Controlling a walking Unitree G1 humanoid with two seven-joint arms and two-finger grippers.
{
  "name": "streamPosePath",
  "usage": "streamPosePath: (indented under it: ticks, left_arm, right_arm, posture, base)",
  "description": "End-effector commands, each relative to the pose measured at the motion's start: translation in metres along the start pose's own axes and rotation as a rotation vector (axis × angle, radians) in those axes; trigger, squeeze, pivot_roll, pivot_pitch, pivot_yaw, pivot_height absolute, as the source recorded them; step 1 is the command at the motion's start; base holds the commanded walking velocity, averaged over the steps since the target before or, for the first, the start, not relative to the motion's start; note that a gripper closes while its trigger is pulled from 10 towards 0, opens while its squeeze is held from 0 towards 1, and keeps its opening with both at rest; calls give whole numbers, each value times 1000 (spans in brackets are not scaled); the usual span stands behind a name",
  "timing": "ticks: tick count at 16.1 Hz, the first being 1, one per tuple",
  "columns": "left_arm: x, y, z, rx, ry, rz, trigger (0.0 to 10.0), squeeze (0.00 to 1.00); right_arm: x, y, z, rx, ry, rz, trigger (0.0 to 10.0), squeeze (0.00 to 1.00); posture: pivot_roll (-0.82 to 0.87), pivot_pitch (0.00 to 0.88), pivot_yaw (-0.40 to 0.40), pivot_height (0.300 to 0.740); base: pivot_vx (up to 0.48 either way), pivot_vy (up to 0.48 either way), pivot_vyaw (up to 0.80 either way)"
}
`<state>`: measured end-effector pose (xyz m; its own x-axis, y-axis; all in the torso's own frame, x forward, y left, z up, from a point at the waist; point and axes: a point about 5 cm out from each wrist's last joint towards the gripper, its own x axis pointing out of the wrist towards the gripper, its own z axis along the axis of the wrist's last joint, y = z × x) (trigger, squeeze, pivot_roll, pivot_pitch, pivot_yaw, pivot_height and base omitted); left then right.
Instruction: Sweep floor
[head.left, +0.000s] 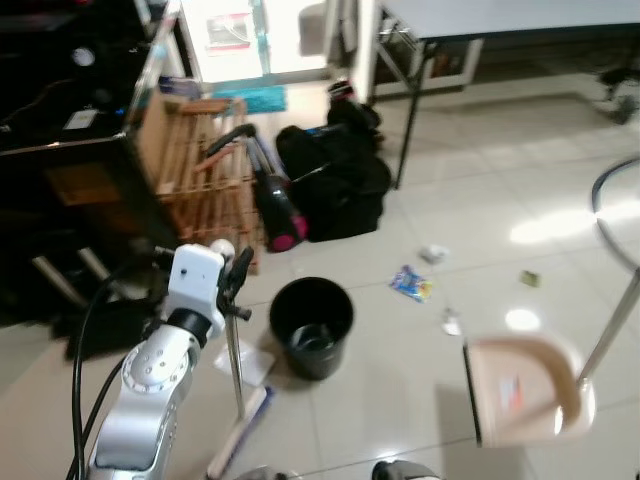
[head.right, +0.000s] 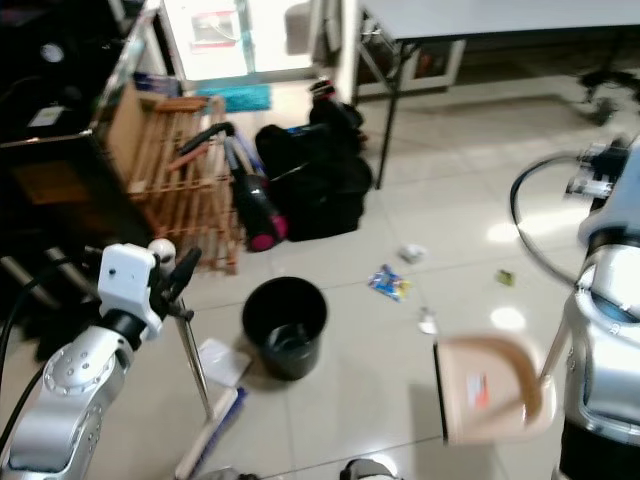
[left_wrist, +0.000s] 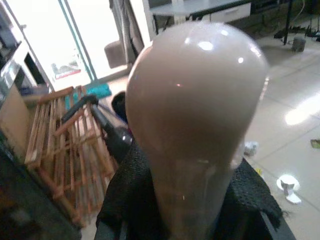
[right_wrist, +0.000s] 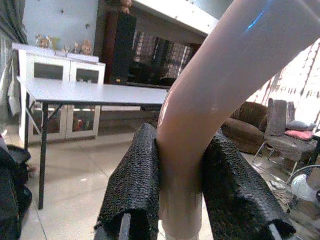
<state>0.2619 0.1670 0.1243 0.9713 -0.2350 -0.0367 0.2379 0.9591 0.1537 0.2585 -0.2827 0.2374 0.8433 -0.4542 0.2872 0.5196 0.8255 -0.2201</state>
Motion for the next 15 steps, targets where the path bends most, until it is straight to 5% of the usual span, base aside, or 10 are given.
streamPosePath:
  ticks: [1, 6, 15]
  left_arm:
    - [6, -2, 11, 12, -57, 3, 10000, 0]
    - [20, -10, 17, -2, -89, -1, 10000, 0]
    - [21, -13, 17, 2, -105, 5, 10000, 0]
  right_arm:
    - [-3, 5, 6, -13, -49, 17, 10000, 0]
    - [-16, 31, -9, 72, -20, 43, 10000, 0]
    - [-26, 57, -14, 233, -8, 93, 10000, 0]
  posture:
    - [-78, 113, 42, 740]
    - [-81, 127, 29, 740]
    - [-80, 114, 17, 740]
  base:
    - [0, -480, 0]
    - [0, -480, 0]
    - [0, -480, 0]
